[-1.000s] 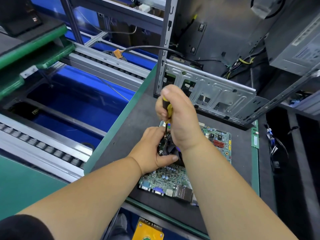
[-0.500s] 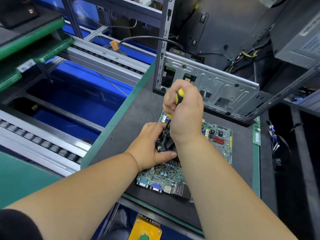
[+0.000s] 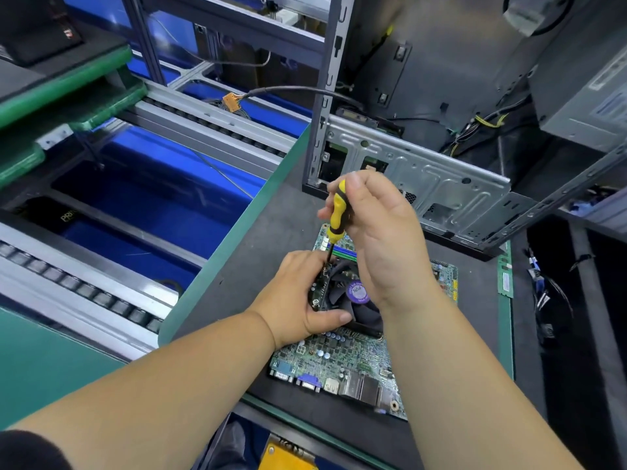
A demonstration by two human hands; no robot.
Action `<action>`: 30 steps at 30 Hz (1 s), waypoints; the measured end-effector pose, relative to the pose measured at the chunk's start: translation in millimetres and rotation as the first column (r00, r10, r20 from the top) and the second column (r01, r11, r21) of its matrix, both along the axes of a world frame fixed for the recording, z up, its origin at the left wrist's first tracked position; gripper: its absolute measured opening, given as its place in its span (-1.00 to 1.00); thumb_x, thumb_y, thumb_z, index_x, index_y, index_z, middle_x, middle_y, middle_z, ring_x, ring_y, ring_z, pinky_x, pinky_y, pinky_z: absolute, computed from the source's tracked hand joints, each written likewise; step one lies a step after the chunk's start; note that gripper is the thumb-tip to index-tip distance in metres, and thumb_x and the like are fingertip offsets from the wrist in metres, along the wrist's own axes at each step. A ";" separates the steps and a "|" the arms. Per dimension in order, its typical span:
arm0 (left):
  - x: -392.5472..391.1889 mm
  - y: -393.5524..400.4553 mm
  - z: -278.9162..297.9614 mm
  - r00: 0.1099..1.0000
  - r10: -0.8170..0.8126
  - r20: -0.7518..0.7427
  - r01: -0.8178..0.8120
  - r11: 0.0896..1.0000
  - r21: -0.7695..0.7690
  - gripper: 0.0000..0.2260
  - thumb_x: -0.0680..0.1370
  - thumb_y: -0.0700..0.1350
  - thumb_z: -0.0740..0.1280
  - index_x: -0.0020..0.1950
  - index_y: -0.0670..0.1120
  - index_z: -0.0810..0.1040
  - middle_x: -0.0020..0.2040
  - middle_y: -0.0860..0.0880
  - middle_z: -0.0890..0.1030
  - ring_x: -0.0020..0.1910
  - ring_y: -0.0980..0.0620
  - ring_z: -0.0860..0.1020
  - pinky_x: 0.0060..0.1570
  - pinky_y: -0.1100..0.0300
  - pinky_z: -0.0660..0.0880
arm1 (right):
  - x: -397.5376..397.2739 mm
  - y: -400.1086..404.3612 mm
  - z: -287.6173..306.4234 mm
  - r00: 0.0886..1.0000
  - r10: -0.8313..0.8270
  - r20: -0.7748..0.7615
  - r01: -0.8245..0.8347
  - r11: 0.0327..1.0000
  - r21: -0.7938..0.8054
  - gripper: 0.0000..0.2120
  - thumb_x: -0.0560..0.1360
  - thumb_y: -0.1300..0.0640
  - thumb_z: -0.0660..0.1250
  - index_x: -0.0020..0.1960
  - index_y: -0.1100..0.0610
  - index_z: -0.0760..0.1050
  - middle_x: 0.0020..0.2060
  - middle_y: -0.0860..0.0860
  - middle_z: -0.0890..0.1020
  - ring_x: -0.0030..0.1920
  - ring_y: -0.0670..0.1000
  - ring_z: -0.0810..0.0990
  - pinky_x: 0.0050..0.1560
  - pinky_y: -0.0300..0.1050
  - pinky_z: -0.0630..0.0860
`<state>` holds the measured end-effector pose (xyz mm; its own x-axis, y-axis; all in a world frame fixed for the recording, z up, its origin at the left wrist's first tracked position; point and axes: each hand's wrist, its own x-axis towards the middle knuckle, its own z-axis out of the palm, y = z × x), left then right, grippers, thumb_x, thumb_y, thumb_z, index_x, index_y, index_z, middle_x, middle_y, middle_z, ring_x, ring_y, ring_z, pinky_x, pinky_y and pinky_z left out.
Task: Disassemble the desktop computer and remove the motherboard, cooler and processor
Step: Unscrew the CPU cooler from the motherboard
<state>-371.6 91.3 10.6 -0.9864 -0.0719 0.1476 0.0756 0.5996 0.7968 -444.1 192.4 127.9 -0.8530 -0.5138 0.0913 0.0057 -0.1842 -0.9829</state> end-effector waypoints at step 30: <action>-0.2 -0.7 -1.7 0.999 0.010 -0.041 -0.006 0.995 0.101 -0.32 0.21 0.31 0.47 0.26 0.42 0.26 0.16 0.10 0.44 0.25 0.15 0.33 0.23 0.41 0.25 | 7.7 -15.3 1.0 0.986 0.164 -0.027 -0.166 0.975 -0.147 -0.74 0.54 0.03 0.16 -0.24 0.16 0.35 -0.51 -0.05 0.29 -0.47 -0.07 0.19 -0.42 -0.21 0.12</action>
<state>-371.8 90.7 8.9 -0.9790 -0.0964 0.1798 0.1051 0.5170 0.8495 -436.4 177.1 128.9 -0.7559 -0.6270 0.1884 0.0342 -0.3251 -0.9451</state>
